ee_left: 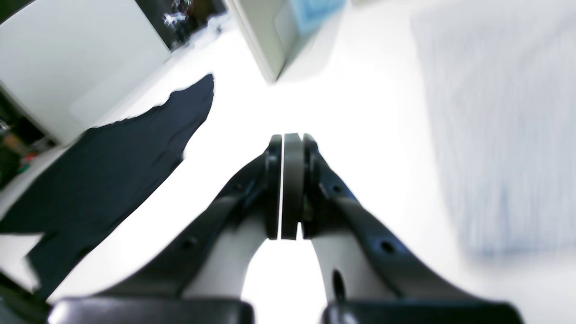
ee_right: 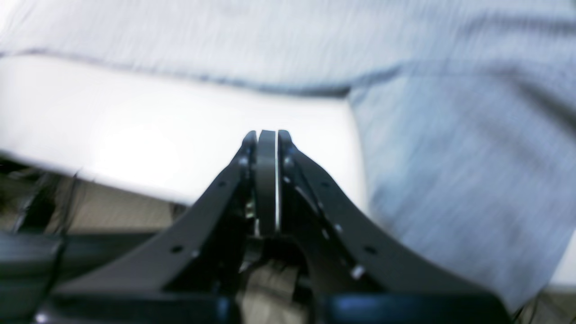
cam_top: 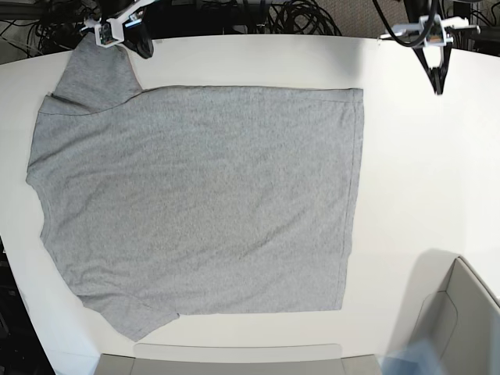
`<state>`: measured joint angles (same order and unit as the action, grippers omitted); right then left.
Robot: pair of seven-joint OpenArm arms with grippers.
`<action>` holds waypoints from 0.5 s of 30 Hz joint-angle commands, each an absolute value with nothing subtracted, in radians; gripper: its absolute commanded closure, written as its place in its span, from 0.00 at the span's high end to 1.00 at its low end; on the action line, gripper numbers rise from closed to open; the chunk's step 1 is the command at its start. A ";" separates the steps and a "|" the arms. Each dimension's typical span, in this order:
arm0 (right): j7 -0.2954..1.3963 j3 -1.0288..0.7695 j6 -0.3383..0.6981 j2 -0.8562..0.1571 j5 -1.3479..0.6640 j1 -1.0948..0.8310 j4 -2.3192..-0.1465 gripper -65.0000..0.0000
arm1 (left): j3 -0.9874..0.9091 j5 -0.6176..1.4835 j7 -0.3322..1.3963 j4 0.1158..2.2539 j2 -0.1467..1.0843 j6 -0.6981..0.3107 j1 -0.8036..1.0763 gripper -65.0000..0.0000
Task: Fold the T-shirt properly
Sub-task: 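Move both grippers open toward the shirt's shoulder corners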
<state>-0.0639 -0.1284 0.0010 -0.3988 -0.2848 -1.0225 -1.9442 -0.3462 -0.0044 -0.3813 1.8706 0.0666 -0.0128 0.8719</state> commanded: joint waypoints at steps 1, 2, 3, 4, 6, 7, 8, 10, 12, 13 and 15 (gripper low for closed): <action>-0.091 -0.156 0.001 -0.406 -0.286 -1.032 -1.963 0.01 | -0.354 -0.001 -0.371 1.888 0.068 0.005 0.855 0.00; -0.091 -0.171 0.001 -0.406 -0.286 -1.026 -1.963 0.01 | -0.354 -0.001 -0.349 1.888 0.073 0.005 0.825 0.00; -0.091 -0.180 0.002 -0.406 -0.286 -1.018 -1.963 0.01 | -0.354 -0.001 -0.332 1.890 0.076 0.005 0.805 0.00; -0.091 -0.194 0.002 -0.407 -0.286 -1.010 -1.963 0.01 | -0.354 -0.004 -0.320 1.891 0.076 0.005 0.789 0.00; -0.091 -0.229 0.004 -0.407 -0.286 -0.998 -1.965 0.01 | -0.352 -0.058 -0.318 1.891 0.096 0.004 0.768 0.00; -0.091 -0.245 0.005 -0.407 -0.286 -0.992 -1.965 0.01 | -0.344 -0.097 -0.318 1.891 0.116 0.004 0.760 0.00; -0.091 -0.255 0.007 -0.412 -0.286 -0.983 -1.965 0.01 | -0.338 -0.143 -0.318 1.891 0.139 0.002 0.753 0.00; -0.091 -0.260 0.007 -0.433 -0.286 -0.975 -1.965 0.01 | -0.305 -0.216 -0.318 1.891 0.166 0.002 0.734 0.00; -0.091 -0.259 0.007 -0.461 -0.286 -0.975 -1.965 0.01 | -0.280 -0.242 -0.318 1.893 0.189 0.004 0.722 0.00; -0.091 -0.259 0.007 -0.469 -0.286 -0.975 -1.965 0.01 | -0.278 -0.239 -0.318 1.896 0.199 0.004 0.722 0.00; -0.091 -0.259 0.007 -0.478 -0.286 -0.975 -1.965 0.01 | -0.278 -0.228 -0.318 1.896 0.206 0.004 0.722 0.00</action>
